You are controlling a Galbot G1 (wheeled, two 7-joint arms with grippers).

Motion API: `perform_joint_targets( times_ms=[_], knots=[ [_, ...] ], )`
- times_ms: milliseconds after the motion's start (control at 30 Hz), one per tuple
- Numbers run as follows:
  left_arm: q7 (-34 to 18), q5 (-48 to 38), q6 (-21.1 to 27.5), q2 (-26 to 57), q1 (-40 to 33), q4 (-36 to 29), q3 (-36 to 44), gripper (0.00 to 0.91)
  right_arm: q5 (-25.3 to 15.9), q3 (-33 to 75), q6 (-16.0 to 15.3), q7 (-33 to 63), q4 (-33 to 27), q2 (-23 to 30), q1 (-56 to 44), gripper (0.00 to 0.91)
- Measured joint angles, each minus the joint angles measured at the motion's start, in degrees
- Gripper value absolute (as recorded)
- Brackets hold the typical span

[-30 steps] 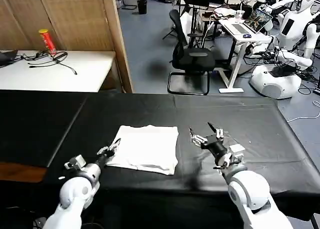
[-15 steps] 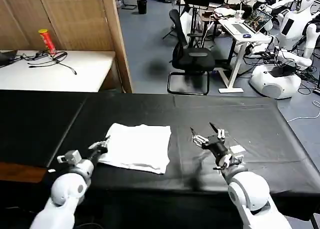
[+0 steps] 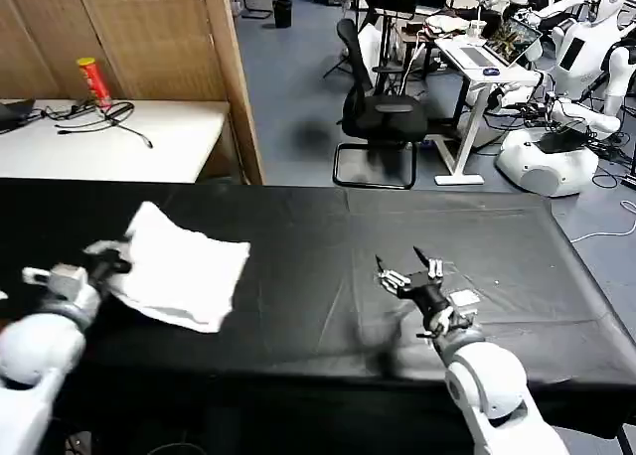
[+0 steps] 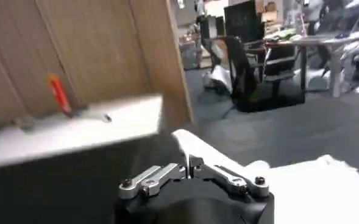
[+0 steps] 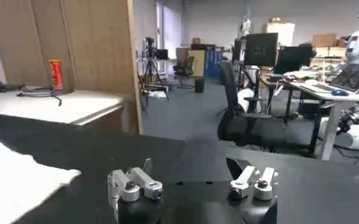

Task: Fold and organize the clothes.

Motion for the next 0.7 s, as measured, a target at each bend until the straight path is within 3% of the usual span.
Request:
perform_joint_targets(
  times_ms=[233,467,500,533,567,700],
  knots=[
    [-2.3,3.9,1.8,-0.6,1.1,-10.0,1.6,0.000,-0.2,0.1,0.3,-0.1,-0.1,0.5,-0.5,0.878],
    [-5.8,3.4,3.8,-8.7,0.4,-13.3,12.8,0.000,-0.6,0.0,0.5,-0.2,0.2,0.3,-2.0,0.878],
    [-5.9,3.8,3.6,-10.4,-0.1,-13.1,15.0,0.078,-0.4,-0.2,0.3,-0.2,0.4,0.3,-2.0,0.878],
    [-6.0,4.2,3.5,-11.9,-0.5,-12.7,16.8,0.614,0.1,-0.4,0.1,-0.2,0.5,0.2,-2.1,0.878],
    [-5.9,4.5,3.4,-13.2,-0.8,-12.2,18.5,0.878,0.9,-0.6,-0.2,-0.2,0.6,0.1,-2.1,0.878],
    [-4.2,5.3,2.6,-18.8,-1.0,-10.5,24.3,0.878,5.9,-1.6,-2.7,0.2,0.6,-0.5,-1.8,0.878]
  ],
)
